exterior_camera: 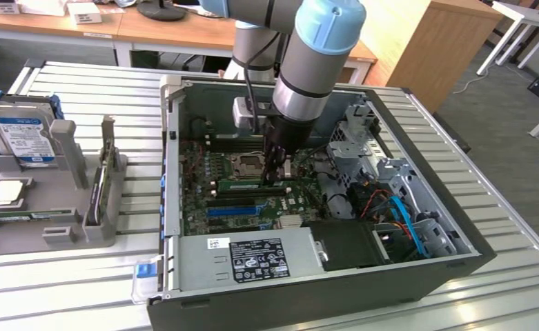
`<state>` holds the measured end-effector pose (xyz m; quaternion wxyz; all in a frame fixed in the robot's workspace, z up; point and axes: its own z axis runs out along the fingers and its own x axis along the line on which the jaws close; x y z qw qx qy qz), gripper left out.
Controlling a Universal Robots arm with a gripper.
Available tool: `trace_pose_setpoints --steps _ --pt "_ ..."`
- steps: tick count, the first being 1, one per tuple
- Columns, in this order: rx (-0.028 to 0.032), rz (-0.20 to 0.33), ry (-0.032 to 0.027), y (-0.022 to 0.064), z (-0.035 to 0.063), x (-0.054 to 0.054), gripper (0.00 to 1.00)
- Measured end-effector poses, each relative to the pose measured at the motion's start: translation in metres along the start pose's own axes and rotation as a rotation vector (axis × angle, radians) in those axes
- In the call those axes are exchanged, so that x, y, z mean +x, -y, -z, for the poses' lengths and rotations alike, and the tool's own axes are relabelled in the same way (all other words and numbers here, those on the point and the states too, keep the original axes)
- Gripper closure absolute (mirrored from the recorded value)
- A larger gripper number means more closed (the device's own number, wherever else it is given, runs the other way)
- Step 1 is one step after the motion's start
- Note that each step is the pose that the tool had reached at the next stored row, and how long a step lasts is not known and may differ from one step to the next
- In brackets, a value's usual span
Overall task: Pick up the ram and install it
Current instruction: 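Insert the ram into the slot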
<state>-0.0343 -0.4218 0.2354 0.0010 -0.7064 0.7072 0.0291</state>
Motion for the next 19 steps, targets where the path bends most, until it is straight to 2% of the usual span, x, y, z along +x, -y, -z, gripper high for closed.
trace_pose_setpoints --steps 9,19 --pt "-0.0001 0.0 -0.0027 0.0 0.0 -0.0007 0.88" --pt "0.0006 -0.017 -0.0021 0.0 -0.0002 -0.0007 0.88"
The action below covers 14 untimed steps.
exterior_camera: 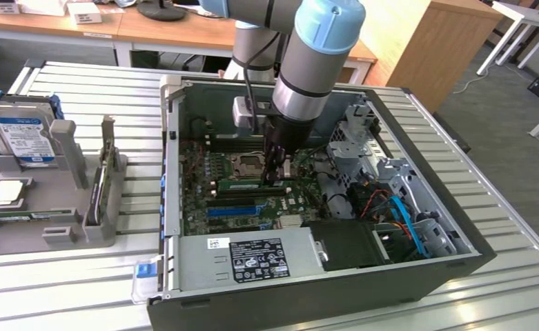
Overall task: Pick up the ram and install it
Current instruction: 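Insert the ram into the slot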
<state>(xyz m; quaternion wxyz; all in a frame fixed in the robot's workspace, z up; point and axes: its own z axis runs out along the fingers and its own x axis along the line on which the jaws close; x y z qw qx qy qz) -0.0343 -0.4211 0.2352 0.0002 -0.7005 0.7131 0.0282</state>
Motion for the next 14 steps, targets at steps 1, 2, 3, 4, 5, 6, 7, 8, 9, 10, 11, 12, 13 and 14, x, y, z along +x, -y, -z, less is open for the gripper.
trace_pose_setpoints --steps 1,2,3,4,5,6,7,8,9,10,11,12,13,14 --pt "0.0 0.0 0.0 0.0 0.0 0.0 0.88" --pt "0.0 0.0 0.0 0.0 0.0 0.0 0.88" --pt "0.0 0.0 0.0 0.0 0.0 0.0 0.88" --pt "0.0 0.0 -0.0001 0.0 -0.0002 0.0001 0.88" --pt "0.0 0.0 0.0 0.0 -0.0007 0.0 0.88" --pt "0.0 0.0 -0.0002 0.0 -0.001 0.0 0.88" --pt "0.0 0.0 -0.0003 0.0001 -0.0013 0.0 0.88" --pt "0.0 0.0 -0.0005 0.0001 -0.0017 0.0001 0.88" --pt "-0.0001 0.0 -0.0008 0.0001 -0.0017 0.0001 0.88" --pt "-0.0001 0.0 -0.0008 0.0001 -0.0017 0.0001 0.88" --pt "-0.0001 0.0 -0.0008 0.0001 -0.0017 0.0001 0.88" --pt "0.0 0.0 -0.0006 0.0 -0.0018 0.0 0.88" --pt "0.0001 0.0 -0.0004 0.0001 -0.002 -0.0002 0.88" --pt "0.0001 0.0 -0.0004 0.0 -0.002 -0.0002 0.88"
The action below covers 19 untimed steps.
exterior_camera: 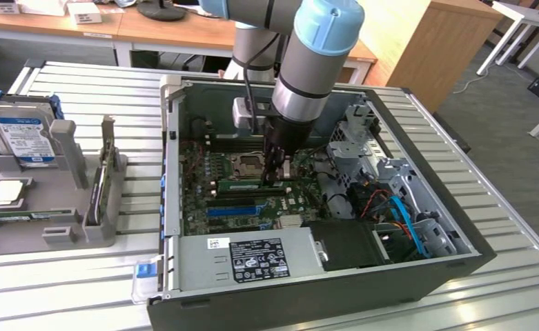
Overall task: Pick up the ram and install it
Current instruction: 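Insert the ram into the slot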
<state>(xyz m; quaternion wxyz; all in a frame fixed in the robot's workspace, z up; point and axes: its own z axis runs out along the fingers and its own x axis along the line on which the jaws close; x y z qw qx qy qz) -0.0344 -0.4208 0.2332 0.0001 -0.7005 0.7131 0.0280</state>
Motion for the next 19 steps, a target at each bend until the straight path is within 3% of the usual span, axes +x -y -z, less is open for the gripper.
trace_pose_setpoints --steps 19 --pt "0.0 0.0 -0.0014 0.0001 -0.0024 -0.0015 0.88"
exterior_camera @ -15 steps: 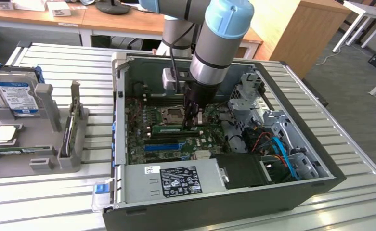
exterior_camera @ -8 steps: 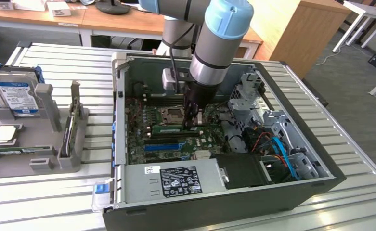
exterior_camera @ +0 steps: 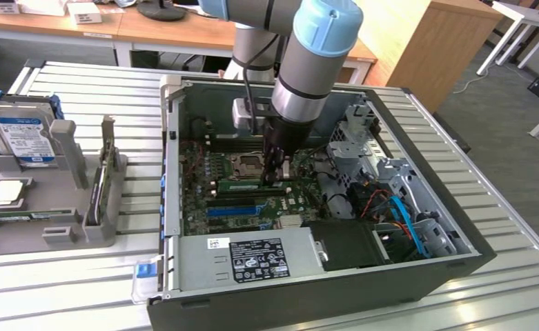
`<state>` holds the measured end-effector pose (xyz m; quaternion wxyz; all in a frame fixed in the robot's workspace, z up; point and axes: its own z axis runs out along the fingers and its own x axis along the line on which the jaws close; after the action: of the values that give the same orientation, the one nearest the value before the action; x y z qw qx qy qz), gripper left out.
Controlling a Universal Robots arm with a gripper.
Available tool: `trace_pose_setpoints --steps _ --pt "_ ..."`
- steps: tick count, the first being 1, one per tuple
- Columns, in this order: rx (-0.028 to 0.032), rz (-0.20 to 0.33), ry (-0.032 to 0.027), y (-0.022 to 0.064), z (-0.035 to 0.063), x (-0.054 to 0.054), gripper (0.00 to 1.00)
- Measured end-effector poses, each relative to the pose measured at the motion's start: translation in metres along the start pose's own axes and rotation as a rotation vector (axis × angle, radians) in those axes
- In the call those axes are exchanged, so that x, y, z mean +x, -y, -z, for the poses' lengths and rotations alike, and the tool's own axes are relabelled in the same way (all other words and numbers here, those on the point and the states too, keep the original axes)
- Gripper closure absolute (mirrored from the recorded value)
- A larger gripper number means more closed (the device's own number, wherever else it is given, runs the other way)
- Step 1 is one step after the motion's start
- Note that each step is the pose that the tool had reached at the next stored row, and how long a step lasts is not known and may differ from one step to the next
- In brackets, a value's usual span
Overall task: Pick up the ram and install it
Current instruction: 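Insert the ram into the slot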
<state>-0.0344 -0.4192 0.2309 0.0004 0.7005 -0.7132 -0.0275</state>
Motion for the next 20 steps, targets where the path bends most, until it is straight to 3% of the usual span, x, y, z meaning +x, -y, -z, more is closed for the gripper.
trace_pose_setpoints --steps 14,20 --pt "0.0 0.0 -0.0008 -0.0003 -0.0022 0.0001 0.88" --pt "-0.0047 0.0 -0.0007 0.0002 -0.0014 0.0 0.88"
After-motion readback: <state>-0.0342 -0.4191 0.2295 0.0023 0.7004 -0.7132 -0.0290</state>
